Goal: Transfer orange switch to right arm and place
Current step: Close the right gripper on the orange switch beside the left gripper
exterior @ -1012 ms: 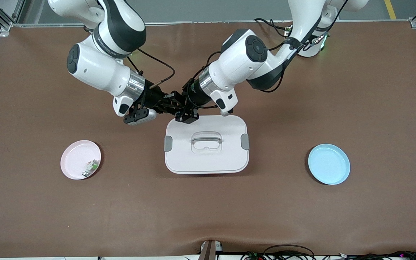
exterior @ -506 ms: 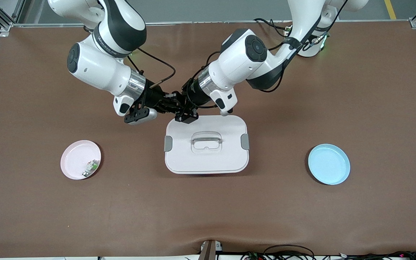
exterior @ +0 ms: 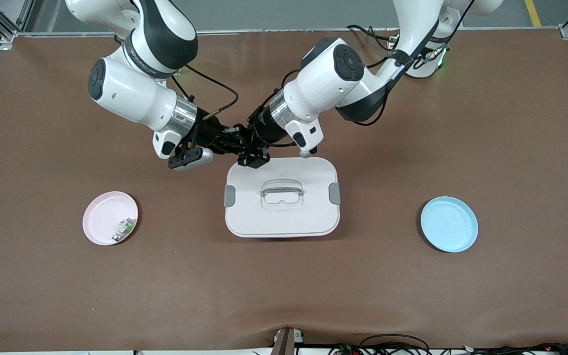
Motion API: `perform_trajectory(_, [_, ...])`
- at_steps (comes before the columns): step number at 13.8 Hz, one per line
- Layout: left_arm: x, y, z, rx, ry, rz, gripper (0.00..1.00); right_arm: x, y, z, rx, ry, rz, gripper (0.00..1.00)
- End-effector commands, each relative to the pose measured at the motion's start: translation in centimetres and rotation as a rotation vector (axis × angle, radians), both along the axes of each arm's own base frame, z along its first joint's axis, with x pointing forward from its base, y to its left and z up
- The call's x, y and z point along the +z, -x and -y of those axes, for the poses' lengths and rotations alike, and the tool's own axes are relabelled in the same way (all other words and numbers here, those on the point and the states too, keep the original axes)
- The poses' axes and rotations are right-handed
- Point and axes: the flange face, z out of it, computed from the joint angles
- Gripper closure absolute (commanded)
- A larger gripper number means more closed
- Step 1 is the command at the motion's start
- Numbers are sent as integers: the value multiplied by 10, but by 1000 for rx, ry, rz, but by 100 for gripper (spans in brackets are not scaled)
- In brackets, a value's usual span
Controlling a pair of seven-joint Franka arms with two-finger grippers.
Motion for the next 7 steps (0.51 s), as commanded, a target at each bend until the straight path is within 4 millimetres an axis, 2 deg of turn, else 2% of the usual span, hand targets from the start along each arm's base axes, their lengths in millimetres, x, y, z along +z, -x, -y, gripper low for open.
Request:
perform_trajectory(1, [11,-5,-6,20,-7,17,0,1,-4,0,15,16,-2,100])
perform_trajectory(3, [21,-6,-10,22,-1,33,0,1,-4,0,16,17,-2,100])
perform_trajectory(7, [50,-24,-43,56,-8,69,0,-4,-9,8,44,80,30,100])
